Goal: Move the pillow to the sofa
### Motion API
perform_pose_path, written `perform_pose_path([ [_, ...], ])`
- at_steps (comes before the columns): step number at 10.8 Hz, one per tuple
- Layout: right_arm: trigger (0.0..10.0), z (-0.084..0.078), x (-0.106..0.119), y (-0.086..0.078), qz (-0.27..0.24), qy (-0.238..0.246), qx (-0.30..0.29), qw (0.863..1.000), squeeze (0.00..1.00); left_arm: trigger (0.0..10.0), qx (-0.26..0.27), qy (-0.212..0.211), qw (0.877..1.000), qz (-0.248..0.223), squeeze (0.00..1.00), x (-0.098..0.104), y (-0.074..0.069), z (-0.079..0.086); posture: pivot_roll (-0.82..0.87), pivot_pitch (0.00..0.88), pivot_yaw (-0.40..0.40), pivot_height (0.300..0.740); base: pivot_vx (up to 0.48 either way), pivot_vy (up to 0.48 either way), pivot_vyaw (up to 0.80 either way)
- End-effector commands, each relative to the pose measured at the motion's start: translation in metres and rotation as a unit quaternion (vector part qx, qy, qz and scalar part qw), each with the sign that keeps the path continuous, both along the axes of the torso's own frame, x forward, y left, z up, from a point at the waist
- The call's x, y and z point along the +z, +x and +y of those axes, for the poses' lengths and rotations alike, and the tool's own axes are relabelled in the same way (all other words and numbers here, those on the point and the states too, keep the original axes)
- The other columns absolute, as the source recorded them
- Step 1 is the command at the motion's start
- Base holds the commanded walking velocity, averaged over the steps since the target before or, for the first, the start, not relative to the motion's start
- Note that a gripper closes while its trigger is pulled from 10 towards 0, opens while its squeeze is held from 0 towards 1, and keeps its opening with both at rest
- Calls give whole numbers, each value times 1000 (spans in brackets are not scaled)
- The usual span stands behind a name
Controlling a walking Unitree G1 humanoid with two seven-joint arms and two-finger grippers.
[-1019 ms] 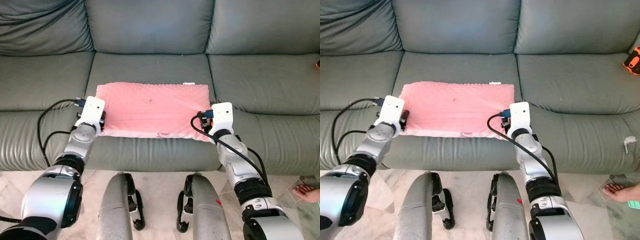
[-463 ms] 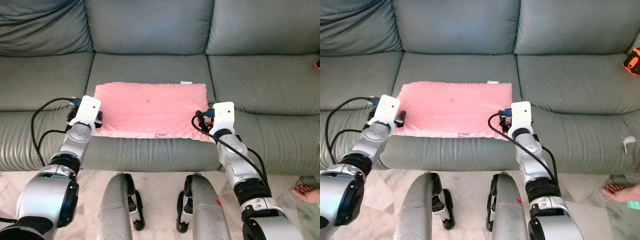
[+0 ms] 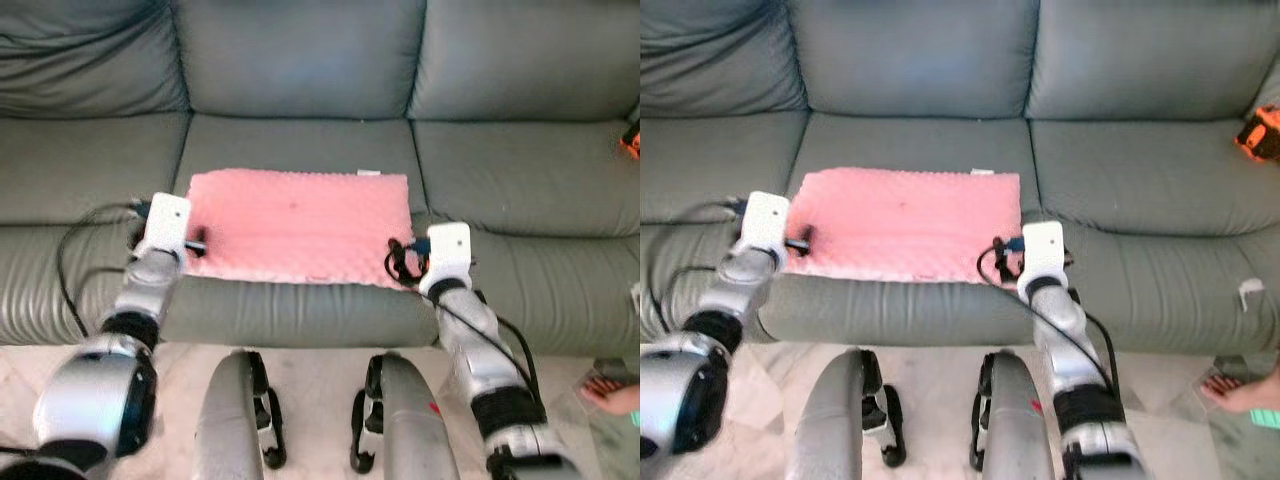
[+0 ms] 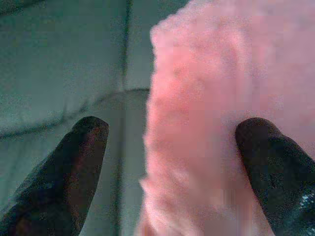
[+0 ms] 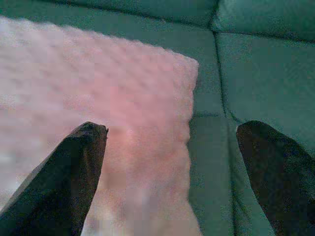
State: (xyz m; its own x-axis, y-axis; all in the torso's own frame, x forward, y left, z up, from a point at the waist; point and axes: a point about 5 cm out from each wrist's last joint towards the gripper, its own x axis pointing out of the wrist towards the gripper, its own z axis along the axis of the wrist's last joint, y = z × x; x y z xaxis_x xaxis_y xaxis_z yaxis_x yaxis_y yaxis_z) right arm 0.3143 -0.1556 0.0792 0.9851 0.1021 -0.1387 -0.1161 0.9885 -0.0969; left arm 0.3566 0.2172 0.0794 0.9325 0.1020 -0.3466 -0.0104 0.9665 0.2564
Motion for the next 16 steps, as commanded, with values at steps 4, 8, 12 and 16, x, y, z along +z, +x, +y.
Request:
perform_pose_path([
  [4,10000,4,-4,-39,-9,25,20,999,0,10000,-1,-56,998,-33,1000,-12,-29,6,-21,24,8,635,0,0,0],
  [8,10000,0,-12,-73,-20,55,16,998,0,10000,-85,-119,983,-108,1000,-24,-93,-47,-18,0,21,635,0,0,0],
  [12,10000,5,2,-55,-50,58,27,997,0,10000,-171,-119,971,-118,0,-15,-83,-90,-29,0,26,682,0,0,0],
  [16,10000,12,-1,-54,-46,64,27,997,0,10000,-191,-130,967,-105,0,-20,-86,-110,-44,0,38,740,0,0,0],
])
